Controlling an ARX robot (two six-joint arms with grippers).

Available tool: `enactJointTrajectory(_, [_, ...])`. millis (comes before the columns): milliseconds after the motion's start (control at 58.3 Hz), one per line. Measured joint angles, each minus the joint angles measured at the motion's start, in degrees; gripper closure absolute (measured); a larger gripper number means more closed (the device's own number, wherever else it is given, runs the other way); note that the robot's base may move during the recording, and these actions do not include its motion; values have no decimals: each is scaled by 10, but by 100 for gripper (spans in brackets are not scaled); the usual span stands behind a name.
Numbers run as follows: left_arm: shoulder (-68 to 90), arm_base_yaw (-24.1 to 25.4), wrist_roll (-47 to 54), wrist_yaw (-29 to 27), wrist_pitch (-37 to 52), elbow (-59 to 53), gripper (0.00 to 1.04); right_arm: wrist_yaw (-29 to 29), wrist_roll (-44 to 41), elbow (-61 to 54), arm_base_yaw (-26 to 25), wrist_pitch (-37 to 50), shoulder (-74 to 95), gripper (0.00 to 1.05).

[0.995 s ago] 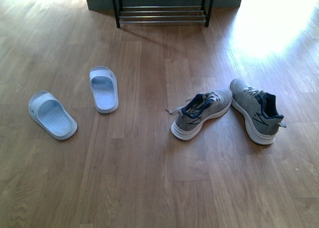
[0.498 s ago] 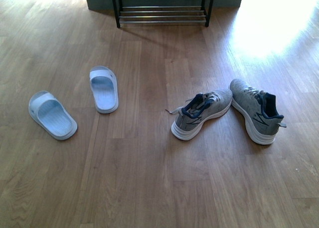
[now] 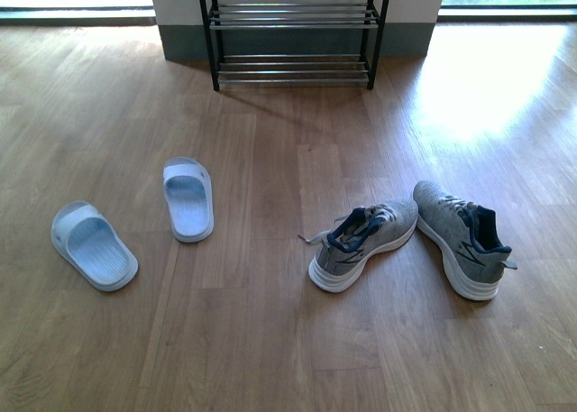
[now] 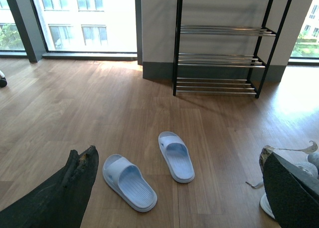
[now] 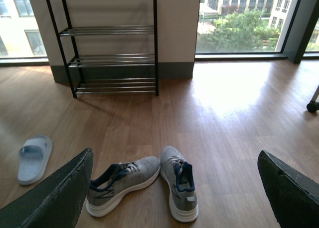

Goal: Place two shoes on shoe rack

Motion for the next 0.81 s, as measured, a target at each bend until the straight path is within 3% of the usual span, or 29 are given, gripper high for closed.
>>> enactJointTrajectory(807, [0, 0, 0, -2, 0, 0, 9, -2, 0, 0, 0, 0, 0, 9])
